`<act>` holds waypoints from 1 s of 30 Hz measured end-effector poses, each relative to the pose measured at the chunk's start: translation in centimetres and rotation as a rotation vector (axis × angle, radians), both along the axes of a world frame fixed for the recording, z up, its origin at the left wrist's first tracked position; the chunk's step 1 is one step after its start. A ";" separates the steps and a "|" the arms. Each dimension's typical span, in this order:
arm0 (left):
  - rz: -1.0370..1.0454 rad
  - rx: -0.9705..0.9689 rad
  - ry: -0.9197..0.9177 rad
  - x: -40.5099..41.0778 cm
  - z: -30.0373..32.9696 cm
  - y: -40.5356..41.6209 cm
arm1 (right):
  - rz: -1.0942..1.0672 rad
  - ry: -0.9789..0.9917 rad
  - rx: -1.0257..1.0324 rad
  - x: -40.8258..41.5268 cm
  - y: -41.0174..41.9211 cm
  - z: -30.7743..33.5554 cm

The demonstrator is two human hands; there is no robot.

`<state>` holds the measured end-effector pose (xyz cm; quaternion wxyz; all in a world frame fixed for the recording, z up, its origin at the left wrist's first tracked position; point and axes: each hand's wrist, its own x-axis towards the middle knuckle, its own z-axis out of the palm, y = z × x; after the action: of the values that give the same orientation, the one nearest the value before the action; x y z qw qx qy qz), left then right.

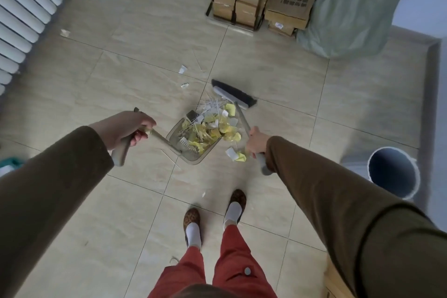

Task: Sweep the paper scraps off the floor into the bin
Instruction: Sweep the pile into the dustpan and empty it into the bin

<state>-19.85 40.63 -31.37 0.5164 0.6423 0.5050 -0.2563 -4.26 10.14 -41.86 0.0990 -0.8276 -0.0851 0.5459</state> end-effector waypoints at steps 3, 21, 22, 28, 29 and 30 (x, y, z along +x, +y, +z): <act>-0.070 0.030 -0.055 2.2 0.5 -0.5 | -0.091 0.112 0.058 -3.2 -0.9 2.0; 0.104 -0.199 -0.100 -4.1 -0.2 -0.9 | -0.309 0.198 0.178 -14.2 -2.3 7.3; 0.122 -0.215 -0.125 -4.9 -0.3 -1.4 | -0.313 0.179 0.196 -14.5 -2.8 8.0; 0.111 -0.251 -0.238 -10.0 0.6 -2.4 | -0.456 0.086 0.311 -15.9 -8.4 12.6; 0.098 -0.254 -0.262 -10.4 0.9 -2.5 | -0.503 0.084 0.330 -16.1 -9.4 13.1; 0.079 -0.252 -0.283 -10.8 1.1 -2.5 | -0.548 0.085 0.350 -16.4 -10.4 13.6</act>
<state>-30.65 38.15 -30.23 0.6682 0.5820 0.4162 -0.2040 -20.65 -0.23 -28.30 0.3864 -0.7665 0.0523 0.5103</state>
